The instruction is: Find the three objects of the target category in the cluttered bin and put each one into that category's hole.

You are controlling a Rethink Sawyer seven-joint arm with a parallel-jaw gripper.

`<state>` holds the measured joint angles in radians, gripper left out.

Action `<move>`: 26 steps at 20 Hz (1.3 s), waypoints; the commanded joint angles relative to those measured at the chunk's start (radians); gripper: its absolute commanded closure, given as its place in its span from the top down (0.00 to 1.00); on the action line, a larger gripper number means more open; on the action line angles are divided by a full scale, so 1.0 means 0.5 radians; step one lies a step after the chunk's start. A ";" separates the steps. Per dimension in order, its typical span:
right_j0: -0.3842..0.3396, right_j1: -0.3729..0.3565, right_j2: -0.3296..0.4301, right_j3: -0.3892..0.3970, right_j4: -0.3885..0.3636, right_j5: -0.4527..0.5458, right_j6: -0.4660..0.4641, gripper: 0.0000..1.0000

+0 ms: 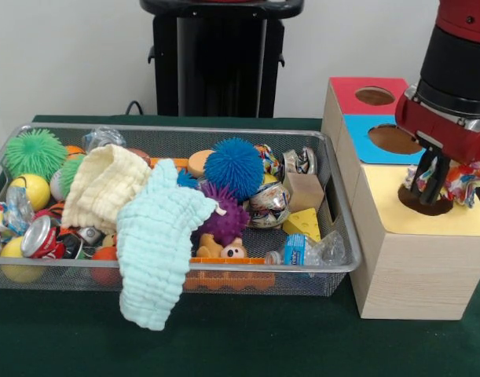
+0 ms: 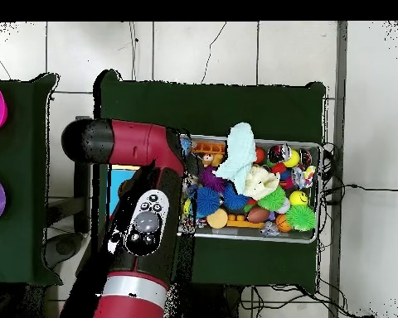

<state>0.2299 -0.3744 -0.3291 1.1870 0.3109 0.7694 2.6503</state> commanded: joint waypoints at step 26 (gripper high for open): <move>-0.104 0.605 -0.163 -0.337 -0.127 -0.255 0.269 0.00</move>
<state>0.2516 -0.2076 -0.3882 1.0740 0.3061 0.7725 2.6502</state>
